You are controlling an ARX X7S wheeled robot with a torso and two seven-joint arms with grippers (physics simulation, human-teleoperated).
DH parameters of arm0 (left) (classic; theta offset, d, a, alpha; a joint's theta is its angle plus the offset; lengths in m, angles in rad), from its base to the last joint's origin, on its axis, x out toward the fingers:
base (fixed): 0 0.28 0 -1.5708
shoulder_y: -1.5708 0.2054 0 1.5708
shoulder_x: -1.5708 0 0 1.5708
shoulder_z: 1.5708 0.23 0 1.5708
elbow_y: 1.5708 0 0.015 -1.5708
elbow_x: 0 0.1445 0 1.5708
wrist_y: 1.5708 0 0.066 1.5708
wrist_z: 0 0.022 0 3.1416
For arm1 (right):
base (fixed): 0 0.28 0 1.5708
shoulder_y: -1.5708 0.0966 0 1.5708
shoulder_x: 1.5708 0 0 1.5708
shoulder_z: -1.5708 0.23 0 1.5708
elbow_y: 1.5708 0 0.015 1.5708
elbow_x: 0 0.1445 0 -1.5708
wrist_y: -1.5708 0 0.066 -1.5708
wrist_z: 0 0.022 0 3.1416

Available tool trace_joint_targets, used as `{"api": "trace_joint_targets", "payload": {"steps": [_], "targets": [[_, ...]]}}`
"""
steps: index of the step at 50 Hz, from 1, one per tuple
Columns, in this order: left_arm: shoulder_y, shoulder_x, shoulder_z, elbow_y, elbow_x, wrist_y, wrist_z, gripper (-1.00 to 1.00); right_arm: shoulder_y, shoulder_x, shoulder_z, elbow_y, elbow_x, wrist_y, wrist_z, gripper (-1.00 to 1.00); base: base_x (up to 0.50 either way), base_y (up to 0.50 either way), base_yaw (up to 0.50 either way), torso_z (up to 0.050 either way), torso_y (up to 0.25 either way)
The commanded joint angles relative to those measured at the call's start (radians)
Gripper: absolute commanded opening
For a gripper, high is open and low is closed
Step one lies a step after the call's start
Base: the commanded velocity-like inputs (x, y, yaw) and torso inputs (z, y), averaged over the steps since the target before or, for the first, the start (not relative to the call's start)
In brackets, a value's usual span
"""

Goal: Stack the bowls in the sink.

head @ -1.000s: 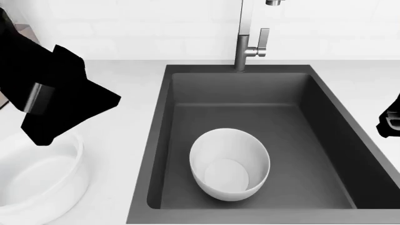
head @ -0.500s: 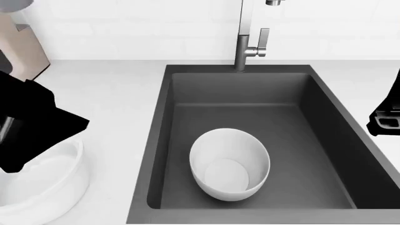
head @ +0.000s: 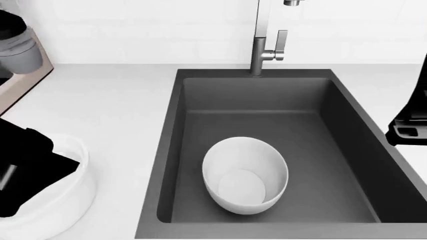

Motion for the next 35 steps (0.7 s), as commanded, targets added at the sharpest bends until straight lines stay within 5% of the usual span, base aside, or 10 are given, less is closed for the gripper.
{"api": "trace_joint_targets", "payload": {"steps": [1, 35], "targets": [[0.0, -0.041, 0.062, 0.017, -0.001, -0.002, -0.009, 1.0, 0.01, -0.003, -0.015, 0.003, -0.001, 0.003, 0.003, 1.0, 0.0, 0.0, 0.0, 0.0, 0.0], [0.232, -0.017, -0.066, -0.023, 0.226, -0.028, 0.154, 1.0, 0.008, -0.016, -0.039, 0.01, -0.02, 0.023, 0.004, 1.0, 0.0, 0.0, 0.0, 0.0, 0.0]]}}
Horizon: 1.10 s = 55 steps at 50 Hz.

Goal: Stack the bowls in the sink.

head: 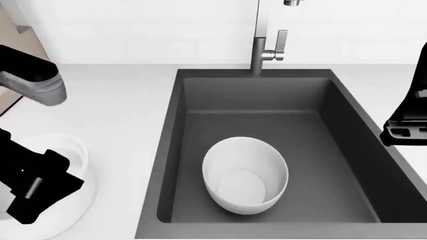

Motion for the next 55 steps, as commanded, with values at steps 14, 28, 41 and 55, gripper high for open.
{"api": "trace_joint_targets", "payload": {"steps": [14, 28, 41, 55], "targets": [[0.14, -0.008, -0.064, 0.002, 0.171, -0.006, 0.135, 1.0, 0.012, -0.016, -0.042, 0.009, -0.025, 0.014, 0.001, 1.0, 0.0, 0.0, 0.0, 0.0, 0.0], [0.144, 0.007, -0.037, 0.013, 0.221, -0.008, 0.2, 1.0, -0.013, -0.01, -0.016, 0.004, -0.027, 0.013, -0.007, 1.0, 0.0, 0.0, 0.0, 0.0, 0.0], [0.141, 0.007, -0.017, 0.028, 0.269, -0.004, 0.256, 1.0, 0.0, 0.001, -0.021, 0.005, -0.016, 0.006, -0.003, 1.0, 0.0, 0.0, 0.0, 0.0, 0.0], [0.119, -0.004, 0.009, 0.051, 0.303, 0.0, 0.295, -1.0, 0.003, 0.005, -0.023, 0.002, -0.012, 0.002, 0.001, 1.0, 0.0, 0.0, 0.0, 0.0, 0.0]]}}
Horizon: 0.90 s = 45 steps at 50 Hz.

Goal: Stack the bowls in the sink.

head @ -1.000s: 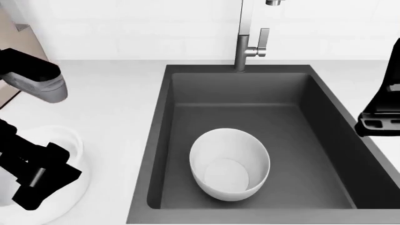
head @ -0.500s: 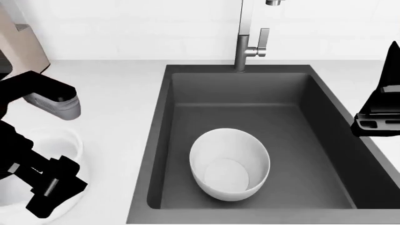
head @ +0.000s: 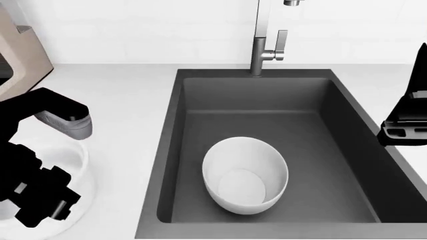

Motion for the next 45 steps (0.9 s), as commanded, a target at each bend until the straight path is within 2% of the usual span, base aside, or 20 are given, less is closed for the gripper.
{"api": "trace_joint_targets", "payload": {"steps": [1, 25, 35, 45], "targets": [[-0.018, -0.008, 0.02, 0.017, 0.028, 0.003, 0.033, -1.0, 0.008, 0.006, -0.004, -0.001, 0.007, -0.006, 0.004, 1.0, 0.0, 0.0, 0.0, 0.0, 0.0], [-0.044, 0.013, 0.027, 0.032, 0.072, 0.015, 0.084, -1.0, -0.047, 0.016, 0.07, -0.014, 0.018, -0.009, -0.003, 1.0, 0.0, 0.0, 0.0, 0.0, 0.0], [-0.054, 0.024, -0.033, 0.031, 0.134, 0.002, 0.146, -1.0, -0.017, 0.006, 0.035, -0.005, 0.007, -0.004, -0.004, 1.0, 0.0, 0.0, 0.0, 0.0, 0.0], [-0.043, 0.039, -0.16, 0.044, 0.225, 0.013, 0.249, -1.0, -0.006, 0.005, 0.021, -0.003, 0.006, -0.004, 0.0, 1.0, 0.0, 0.0, 0.0, 0.0, 0.0]]}}
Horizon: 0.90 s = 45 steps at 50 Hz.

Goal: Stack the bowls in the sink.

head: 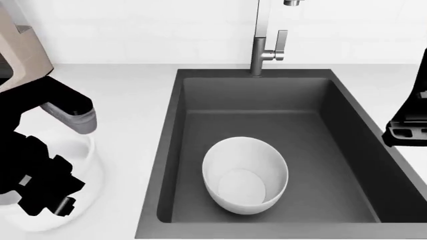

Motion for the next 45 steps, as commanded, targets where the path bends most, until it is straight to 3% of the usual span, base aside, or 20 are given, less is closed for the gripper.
{"api": "trace_joint_targets", "payload": {"steps": [1, 9, 26, 45], "targets": [[-0.008, 0.016, -0.117, 0.011, 0.078, 0.011, 0.093, -1.0, 0.012, -0.001, -0.014, 0.002, -0.001, 0.0, 0.003, 1.0, 0.0, 0.0, 0.0, 0.0, 0.0], [-0.014, 0.04, -0.167, 0.036, 0.111, 0.015, 0.14, -1.0, 0.014, 0.01, -0.006, -0.002, 0.013, -0.008, 0.011, 1.0, 0.0, 0.0, 0.0, 0.0, 0.0], [-0.022, 0.222, -0.295, 0.044, 0.247, 0.01, 0.288, -1.0, 0.018, 0.028, 0.013, -0.005, 0.035, -0.018, 0.014, 1.0, 0.0, 0.0, 0.0, 0.0, 0.001], [0.04, 0.428, -0.438, 0.064, 0.585, 0.014, 0.542, -1.0, 0.026, 0.05, 0.022, -0.011, 0.061, -0.032, 0.027, 1.0, 0.0, 0.0, 0.0, 0.001, 0.001]]}}
